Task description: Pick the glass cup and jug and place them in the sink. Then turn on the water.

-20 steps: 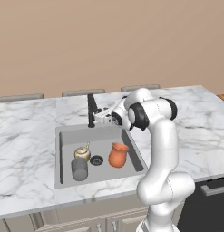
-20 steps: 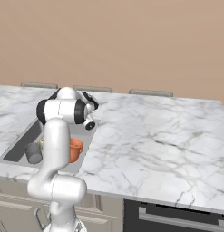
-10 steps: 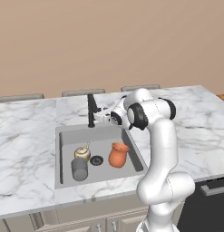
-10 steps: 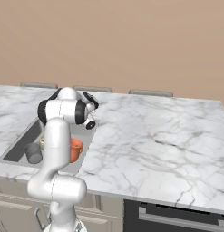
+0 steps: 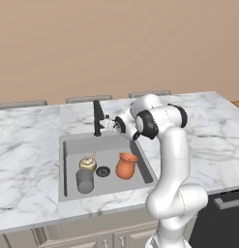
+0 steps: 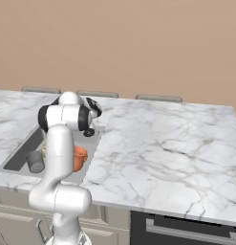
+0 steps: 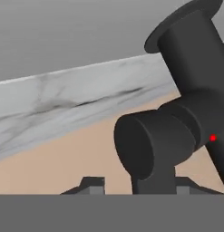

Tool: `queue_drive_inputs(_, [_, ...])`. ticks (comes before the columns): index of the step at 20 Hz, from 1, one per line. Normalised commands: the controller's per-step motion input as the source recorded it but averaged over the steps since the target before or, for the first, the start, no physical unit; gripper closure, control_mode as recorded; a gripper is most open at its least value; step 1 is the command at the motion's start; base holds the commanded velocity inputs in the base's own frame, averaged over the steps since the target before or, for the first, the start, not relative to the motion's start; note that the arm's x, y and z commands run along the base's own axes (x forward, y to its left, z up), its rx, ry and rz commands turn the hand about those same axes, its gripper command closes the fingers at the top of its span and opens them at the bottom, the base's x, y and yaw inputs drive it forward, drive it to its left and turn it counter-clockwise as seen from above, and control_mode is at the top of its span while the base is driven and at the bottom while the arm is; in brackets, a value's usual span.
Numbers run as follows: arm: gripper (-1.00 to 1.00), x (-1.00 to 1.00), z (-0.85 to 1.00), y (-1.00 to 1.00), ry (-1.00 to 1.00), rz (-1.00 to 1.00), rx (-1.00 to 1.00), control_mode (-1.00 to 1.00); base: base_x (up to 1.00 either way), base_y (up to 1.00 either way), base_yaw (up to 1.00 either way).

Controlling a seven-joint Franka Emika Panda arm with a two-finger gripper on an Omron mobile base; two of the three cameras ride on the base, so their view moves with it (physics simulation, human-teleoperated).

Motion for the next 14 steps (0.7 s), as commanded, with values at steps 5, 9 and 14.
queue_drive_inputs(5, [1.00,0.00,-0.24,-0.88,0.19,-0.15,0.27,-1.00,0.00,0.00,0.00])
queue_drive_inputs(9, [1.00,0.00,-0.28,-0.88,0.19,-0.10,0.23,-1.00,0.00,0.00,0.00])
queue_drive_inputs(14, [1.00,0.00,-0.34,-0.81,0.11,-0.06,0.14,-1.00,0.00,0.00,0.00])
